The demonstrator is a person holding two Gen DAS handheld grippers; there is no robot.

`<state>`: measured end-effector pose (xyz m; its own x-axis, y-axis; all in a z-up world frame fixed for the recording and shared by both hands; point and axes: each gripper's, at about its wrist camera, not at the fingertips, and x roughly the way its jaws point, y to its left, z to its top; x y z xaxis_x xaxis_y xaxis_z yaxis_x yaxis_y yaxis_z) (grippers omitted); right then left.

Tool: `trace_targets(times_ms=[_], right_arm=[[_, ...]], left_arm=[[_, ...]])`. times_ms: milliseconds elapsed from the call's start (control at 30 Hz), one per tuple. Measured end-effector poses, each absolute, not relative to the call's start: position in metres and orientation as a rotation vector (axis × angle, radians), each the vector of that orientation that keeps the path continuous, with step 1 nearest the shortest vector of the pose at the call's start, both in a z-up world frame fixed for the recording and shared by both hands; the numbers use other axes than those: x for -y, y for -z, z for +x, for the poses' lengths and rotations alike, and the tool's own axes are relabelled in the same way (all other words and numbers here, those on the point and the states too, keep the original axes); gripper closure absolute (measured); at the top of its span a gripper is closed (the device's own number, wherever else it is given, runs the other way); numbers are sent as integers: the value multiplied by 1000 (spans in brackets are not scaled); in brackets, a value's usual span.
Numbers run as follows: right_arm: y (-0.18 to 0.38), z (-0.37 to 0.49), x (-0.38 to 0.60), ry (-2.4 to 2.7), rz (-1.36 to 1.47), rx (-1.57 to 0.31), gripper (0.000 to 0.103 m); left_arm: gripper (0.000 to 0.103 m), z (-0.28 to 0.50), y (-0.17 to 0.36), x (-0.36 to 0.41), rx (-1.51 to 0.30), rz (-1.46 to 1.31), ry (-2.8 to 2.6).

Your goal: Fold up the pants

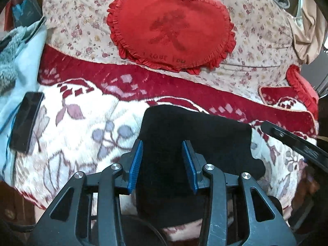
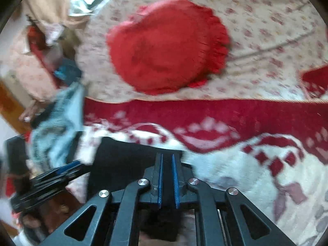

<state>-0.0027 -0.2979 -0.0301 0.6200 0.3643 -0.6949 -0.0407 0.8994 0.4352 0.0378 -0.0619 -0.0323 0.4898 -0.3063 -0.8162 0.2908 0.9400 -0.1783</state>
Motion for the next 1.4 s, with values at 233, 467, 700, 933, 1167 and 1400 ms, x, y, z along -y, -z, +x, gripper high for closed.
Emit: trace_targets(times_ms=[233,467,700,933,1167,1400], right_arm=[[59,32,247,-302,289,-997,95],[76,37,254,-305,347,-1037,95],[51,-3,234,-327,234,-1050,93],[79,-42,234,-317,202,-1154,92],[63,-50,265,-333,303,-1107,71],[93,-11,293,-271,412,-1177,46]], left_arm=[[56,62,54,82,-1027,55,346],[48,66,59,81,-1027,46,342],[48,48,52,75,-1028,40,340],[48,32,60,64,-1058,14,357],[45,26,49,30,-1058,-95,356],[31,40,74,31,-1148,-188,398]])
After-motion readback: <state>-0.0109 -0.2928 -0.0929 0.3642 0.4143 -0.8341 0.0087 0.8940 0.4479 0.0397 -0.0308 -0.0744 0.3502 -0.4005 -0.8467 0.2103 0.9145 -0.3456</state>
